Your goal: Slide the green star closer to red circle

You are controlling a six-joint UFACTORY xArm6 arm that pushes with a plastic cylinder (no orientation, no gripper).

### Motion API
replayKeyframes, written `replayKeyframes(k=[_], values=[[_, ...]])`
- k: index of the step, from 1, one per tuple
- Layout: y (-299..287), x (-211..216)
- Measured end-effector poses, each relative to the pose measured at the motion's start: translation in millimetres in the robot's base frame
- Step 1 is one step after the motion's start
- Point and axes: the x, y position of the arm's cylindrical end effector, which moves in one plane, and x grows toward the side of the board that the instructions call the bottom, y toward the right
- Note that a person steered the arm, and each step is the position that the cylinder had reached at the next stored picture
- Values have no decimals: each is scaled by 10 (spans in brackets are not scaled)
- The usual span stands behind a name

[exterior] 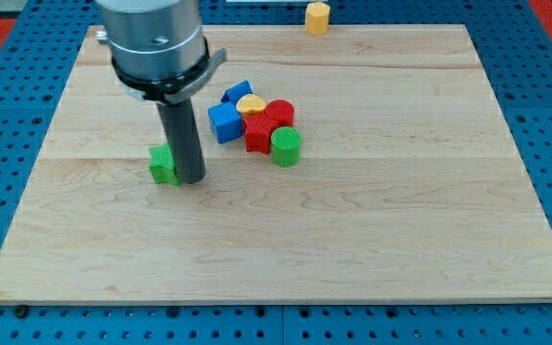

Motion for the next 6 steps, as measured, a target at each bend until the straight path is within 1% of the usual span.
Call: replayKeyframes(k=[1,2,4,6], values=[[-113,174],[-376,172],[-551,-486],[-566,-1256]])
